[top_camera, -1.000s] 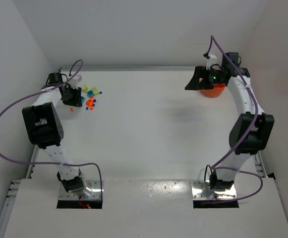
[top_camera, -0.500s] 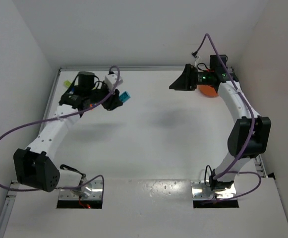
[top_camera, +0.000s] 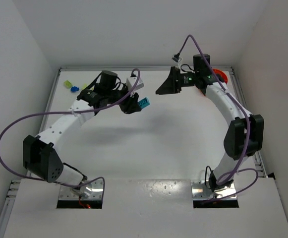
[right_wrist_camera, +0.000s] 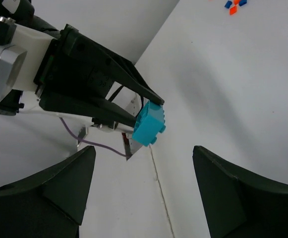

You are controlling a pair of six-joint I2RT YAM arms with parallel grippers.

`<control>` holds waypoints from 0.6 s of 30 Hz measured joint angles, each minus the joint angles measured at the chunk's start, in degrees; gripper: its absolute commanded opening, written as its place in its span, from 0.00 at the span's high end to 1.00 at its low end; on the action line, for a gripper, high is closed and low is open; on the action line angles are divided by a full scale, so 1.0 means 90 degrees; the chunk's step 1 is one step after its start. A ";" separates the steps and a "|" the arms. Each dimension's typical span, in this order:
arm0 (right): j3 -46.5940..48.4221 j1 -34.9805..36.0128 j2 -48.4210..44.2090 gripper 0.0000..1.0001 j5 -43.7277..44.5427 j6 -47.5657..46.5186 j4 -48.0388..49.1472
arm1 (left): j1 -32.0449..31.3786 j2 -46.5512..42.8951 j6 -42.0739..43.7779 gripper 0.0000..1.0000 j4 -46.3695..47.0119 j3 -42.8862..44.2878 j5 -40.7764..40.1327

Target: Sort the legos into containers by color

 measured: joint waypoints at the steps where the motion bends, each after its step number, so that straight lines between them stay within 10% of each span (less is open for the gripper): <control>1: 0.0000 0.0049 0.0039 0.20 -0.0010 0.0002 0.0000 | -0.0066 0.0044 0.0000 0.87 0.0000 0.0051 0.0000; 18: 0.0000 0.0590 0.0520 0.34 -0.0005 0.0044 -0.0032 | -0.0330 0.0240 0.0010 0.87 -0.0007 0.0284 -0.0279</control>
